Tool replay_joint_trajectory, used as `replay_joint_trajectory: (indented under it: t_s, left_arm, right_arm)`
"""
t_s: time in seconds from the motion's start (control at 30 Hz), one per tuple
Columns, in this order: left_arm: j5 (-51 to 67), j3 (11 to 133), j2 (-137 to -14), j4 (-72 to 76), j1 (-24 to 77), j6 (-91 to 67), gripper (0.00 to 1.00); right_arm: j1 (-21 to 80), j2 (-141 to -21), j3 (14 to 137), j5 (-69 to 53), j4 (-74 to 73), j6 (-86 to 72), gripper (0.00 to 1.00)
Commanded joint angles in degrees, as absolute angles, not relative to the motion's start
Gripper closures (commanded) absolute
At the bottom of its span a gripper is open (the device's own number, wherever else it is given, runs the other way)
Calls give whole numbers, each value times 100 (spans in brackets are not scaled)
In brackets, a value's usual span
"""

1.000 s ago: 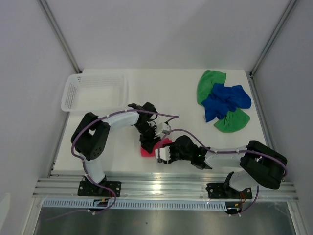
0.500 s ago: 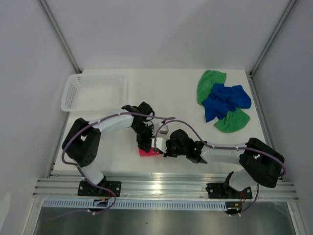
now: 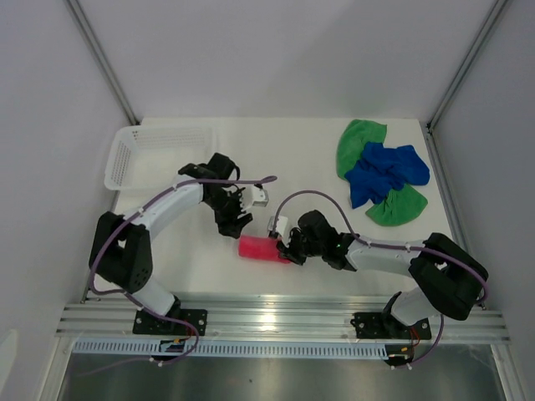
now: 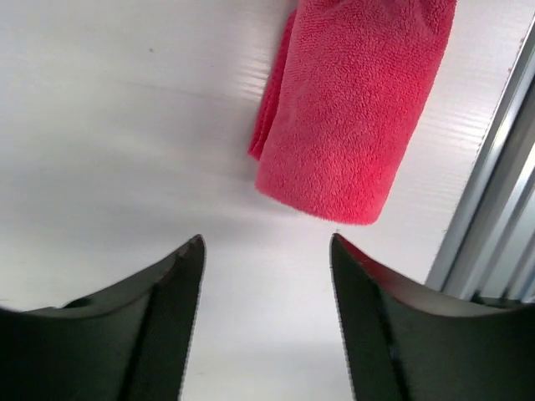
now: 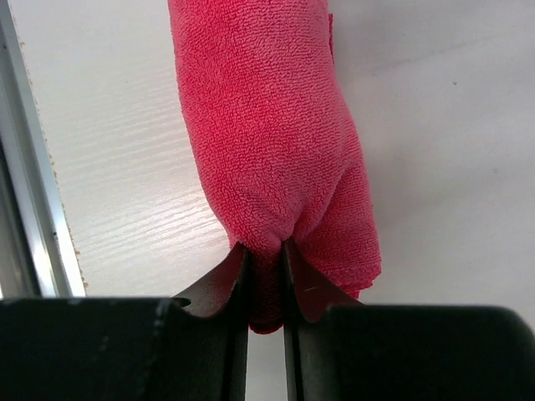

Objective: Roll the towels
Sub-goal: Roll the towel, then place the rolled towel into the container

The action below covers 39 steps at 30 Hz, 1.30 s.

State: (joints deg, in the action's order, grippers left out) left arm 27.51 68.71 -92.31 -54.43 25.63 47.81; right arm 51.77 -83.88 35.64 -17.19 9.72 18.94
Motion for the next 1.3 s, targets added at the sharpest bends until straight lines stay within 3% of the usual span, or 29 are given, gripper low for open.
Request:
replay_joint_trajectory:
  t_s: [0.0,0.27,0.4,0.53,0.57,0.6,1.27]
  left_arm:
    - [2716,6927,-8528,-5301,2689,5316,30]
    - [2180,5521,-7700,-3781,3857,6019,28]
    - [1953,5335,-7822,-3358,4253,5951,19]
    - [1731,5650,-8331,-3191,4535,5687,18]
    - [1723,5721,-8515,-3208,4561,5643,5]
    - [1627,5748,-8595,-3199,4605,5608,4]
    - [1768,5115,-8780,-2576,4808,4782,11]
  right_arm:
    - [5019,-8543,3665,-2257,817,1329,98]
    - [4509,-8710,3647,-3164,1099,967,98]
    - [4369,-8859,3727,-3313,1037,949,97]
    - [4351,-8921,3753,-3296,1037,1002,96]
    - [4351,-8930,3770,-3322,1028,1002,96]
    - [4342,-8938,3797,-3348,1020,993,96]
    - [4008,-8684,3621,-3639,1160,387,87]
